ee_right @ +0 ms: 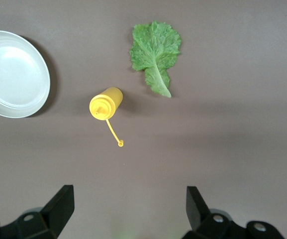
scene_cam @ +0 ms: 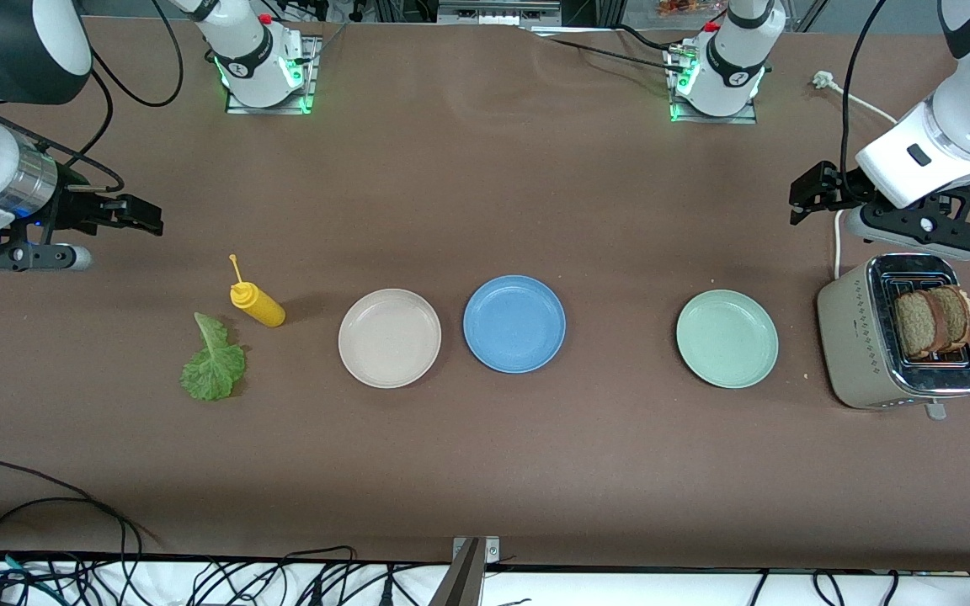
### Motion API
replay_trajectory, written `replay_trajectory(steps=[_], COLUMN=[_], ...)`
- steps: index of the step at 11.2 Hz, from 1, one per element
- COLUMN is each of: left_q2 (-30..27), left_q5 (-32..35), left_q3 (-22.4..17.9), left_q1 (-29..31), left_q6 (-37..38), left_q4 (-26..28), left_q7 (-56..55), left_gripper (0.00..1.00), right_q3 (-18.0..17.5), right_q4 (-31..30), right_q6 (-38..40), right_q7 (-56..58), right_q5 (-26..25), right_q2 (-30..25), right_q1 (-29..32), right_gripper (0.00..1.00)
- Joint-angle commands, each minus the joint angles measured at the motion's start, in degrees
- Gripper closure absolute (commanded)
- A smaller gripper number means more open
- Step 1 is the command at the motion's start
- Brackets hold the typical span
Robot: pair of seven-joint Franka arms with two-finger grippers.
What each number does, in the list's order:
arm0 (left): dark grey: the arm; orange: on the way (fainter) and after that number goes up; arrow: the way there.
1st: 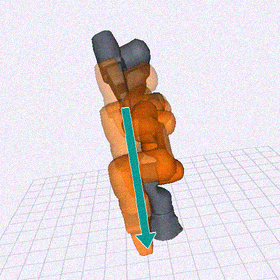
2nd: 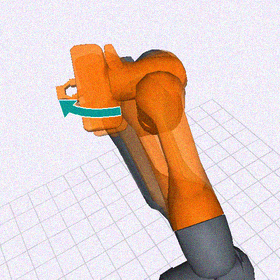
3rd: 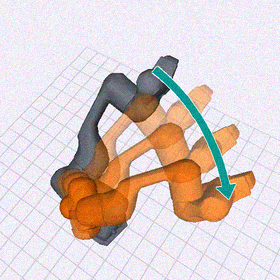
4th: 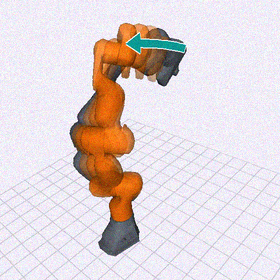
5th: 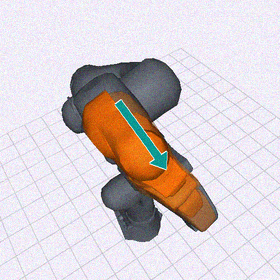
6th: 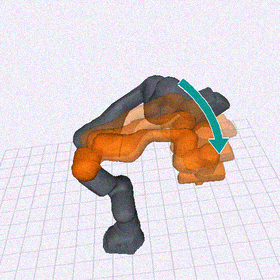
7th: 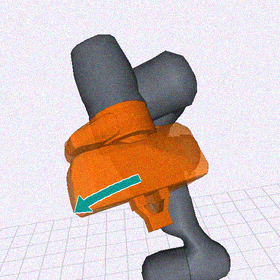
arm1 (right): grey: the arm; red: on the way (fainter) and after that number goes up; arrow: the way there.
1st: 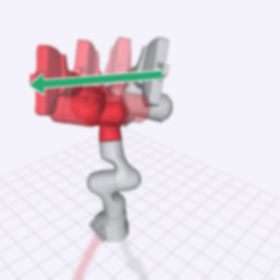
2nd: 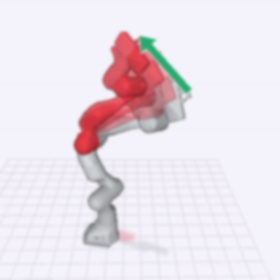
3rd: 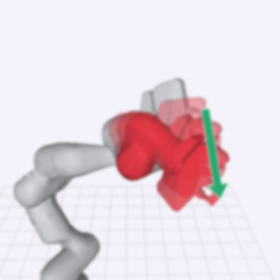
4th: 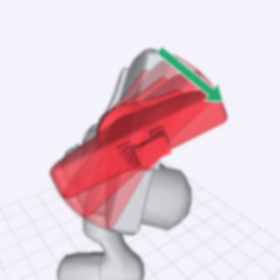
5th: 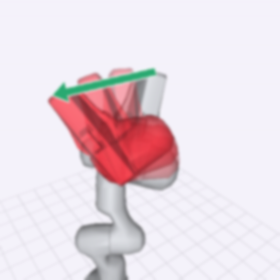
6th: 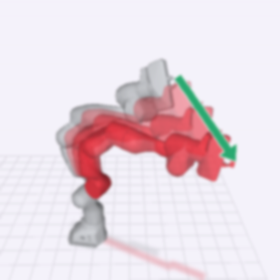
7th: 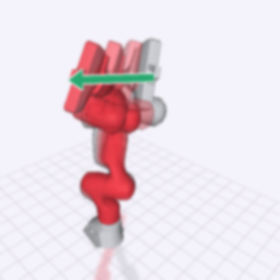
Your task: Make sandwich in blue plate with both arms
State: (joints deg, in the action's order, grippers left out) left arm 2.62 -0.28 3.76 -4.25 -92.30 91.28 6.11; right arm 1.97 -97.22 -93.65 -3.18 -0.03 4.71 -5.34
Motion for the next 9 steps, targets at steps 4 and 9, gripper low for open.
replay_trajectory(steps=[4, 9], left_q2=[-0.25, -0.25], left_q5=[0.46, 0.46], left_q3=[0.02, 0.02], left_q1=[0.21, 0.12], left_q6=[0.54, 0.54], left_q4=[-0.49, -0.58], left_q7=[1.27, 1.01], left_gripper=[0.00, 0.00], right_q3=[0.05, -0.03], right_q4=[1.33, 1.24], right_q6=[0.48, 0.22], right_q7=[0.01, -0.08], right_q5=[0.74, 0.65], right_q2=[1.44, 1.70], right_q1=[0.15, -0.02], right_gripper=[0.00, 0.00])
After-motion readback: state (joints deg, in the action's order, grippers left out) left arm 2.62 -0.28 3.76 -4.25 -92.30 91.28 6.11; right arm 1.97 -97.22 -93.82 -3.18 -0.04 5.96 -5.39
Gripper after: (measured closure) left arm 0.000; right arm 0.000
